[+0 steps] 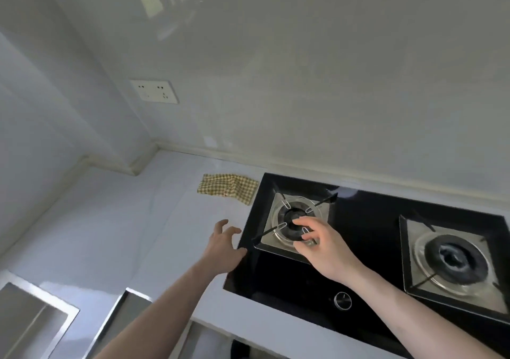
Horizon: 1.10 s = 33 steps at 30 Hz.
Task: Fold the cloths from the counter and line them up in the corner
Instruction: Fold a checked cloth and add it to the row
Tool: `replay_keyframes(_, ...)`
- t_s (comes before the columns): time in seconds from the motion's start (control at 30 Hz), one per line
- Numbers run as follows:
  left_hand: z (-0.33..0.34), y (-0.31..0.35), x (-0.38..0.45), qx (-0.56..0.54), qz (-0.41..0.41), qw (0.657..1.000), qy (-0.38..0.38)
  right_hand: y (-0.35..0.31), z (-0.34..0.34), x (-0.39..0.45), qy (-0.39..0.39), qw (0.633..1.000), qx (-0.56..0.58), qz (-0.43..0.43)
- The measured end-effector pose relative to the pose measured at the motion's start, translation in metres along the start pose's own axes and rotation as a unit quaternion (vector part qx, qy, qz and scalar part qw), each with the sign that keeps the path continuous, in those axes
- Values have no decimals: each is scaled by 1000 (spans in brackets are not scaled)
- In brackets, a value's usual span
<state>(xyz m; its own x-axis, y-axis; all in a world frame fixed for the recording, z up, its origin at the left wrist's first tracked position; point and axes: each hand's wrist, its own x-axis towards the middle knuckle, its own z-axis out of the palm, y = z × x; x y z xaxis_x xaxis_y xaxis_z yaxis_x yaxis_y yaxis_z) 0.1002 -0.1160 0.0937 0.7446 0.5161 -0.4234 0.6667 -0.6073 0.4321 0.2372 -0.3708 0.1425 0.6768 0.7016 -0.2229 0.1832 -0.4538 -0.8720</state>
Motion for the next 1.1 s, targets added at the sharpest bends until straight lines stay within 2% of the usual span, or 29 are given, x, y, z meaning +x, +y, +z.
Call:
replay_keyframes(0.13,-22,-8,76,127,46,989,-61,-16,22,-1,35,999,-5,36)
replay_keyframes(0.3,-39,-18,138,268,103,950,-123,-46,61,-8,95,993,24,69)
replay_keyframes(0.47,-49,-25,170,324,119,926,-153,-74,89,-20,154,984,41,82)
replay_keyframes(0.63,-59,-31,181,327,136,921,-163,-85,108,-41,197,973,61,107)
replay_keyframes(0.7,-64,-38,180,266,147,941,-148,-87,113,-47,203,970,72,110)
replay_keyframes(0.77,-75,-45,170,134,160,973,-99,-89,119,-47,211,967,81,116)
replay_keyframes(0.83,-94,-51,147,-27,168,985,-30,-92,125,-42,215,964,93,128)
replay_keyframes(0.9,-117,-56,116,-171,169,970,24,-94,132,-34,204,963,102,141)
replay_keyframes(0.97,-142,-60,81,-271,159,948,45,-101,138,-23,184,967,103,145)
replay_keyframes(1.03,-164,-63,47,-350,158,923,18,-113,144,-9,160,973,100,134)
replay_keyframes(1.1,-179,-69,19,-375,183,908,-38,-126,153,7,135,978,110,113)
